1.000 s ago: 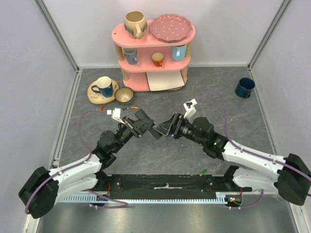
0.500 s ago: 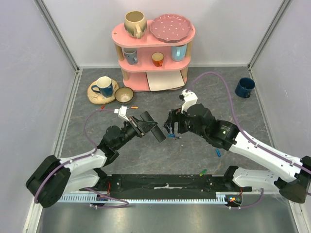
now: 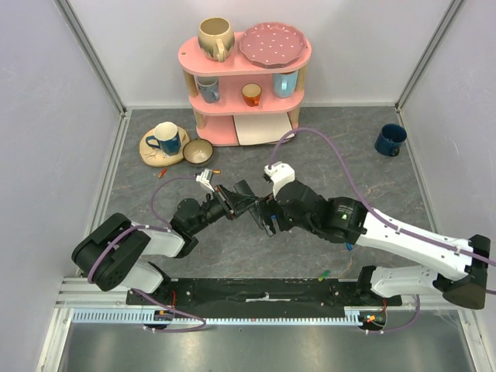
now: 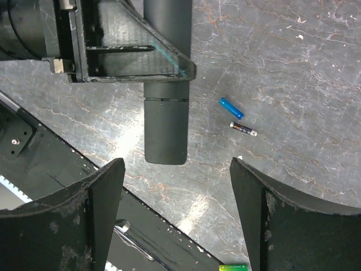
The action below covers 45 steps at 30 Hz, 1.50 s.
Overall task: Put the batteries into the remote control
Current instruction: Remove the battery cover from the remote control.
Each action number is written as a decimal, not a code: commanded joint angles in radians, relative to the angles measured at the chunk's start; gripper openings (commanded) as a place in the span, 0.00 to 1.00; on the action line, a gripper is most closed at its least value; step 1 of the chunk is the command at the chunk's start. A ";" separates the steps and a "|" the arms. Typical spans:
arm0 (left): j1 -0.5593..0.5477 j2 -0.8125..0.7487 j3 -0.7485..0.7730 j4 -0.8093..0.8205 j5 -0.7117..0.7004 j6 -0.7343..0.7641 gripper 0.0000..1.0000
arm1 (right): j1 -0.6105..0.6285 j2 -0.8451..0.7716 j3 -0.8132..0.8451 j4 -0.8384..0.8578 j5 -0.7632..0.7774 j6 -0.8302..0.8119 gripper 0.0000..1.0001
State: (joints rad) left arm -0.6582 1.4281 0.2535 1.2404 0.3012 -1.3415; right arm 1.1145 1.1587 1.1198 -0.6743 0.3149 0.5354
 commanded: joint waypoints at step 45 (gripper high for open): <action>0.003 -0.031 -0.017 0.228 0.027 -0.038 0.02 | 0.100 0.226 0.117 -0.028 0.078 -0.077 0.70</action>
State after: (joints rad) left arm -0.6575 1.4212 0.2379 1.2900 0.3172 -1.3617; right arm 1.2171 1.3907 1.2335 -0.7395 0.4229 0.4747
